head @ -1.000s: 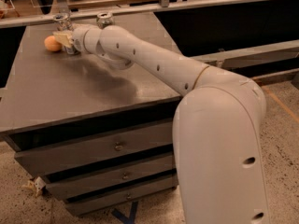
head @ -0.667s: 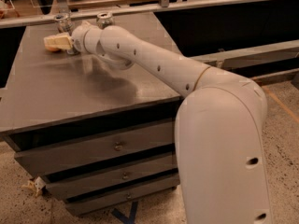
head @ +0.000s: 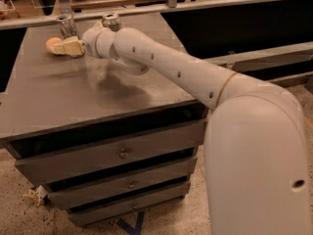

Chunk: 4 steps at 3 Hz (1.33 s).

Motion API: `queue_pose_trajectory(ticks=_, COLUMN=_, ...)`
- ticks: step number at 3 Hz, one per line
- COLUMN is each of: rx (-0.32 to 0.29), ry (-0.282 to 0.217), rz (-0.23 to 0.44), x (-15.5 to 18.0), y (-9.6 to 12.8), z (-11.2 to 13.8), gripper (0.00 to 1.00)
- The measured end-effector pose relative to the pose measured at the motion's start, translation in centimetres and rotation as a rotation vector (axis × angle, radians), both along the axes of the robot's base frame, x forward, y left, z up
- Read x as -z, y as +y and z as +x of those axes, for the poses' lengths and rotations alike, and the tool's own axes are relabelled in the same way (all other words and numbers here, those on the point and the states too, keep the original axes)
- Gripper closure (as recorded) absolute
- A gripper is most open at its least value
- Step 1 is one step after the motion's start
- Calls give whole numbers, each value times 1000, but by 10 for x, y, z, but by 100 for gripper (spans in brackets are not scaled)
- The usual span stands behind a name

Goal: Move redbull can near orange

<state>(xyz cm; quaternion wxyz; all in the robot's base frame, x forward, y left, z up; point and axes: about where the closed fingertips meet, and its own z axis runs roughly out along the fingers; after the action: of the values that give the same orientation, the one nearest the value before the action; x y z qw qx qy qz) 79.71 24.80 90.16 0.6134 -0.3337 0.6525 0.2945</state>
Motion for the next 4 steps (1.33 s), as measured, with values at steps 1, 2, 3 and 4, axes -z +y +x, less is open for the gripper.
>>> queue_pose_trajectory(ticks=1, rx=-2, ry=-11, rz=-19, x=-4, y=-28, z=-18, gripper=0)
queue_pose_trajectory(ticks=2, rx=15, ry=-9, rz=-46, x=-7, y=-70, z=-40, gripper=0)
queue_pose_trajectory(ticks=3, rx=29, ry=-13, rz=-66, x=-15, y=-103, z=-59, gripper=0)
queue_pose_trajectory(ticks=4, rx=77, ry=5, rz=-100, x=-12, y=-135, z=-71, gripper=0)
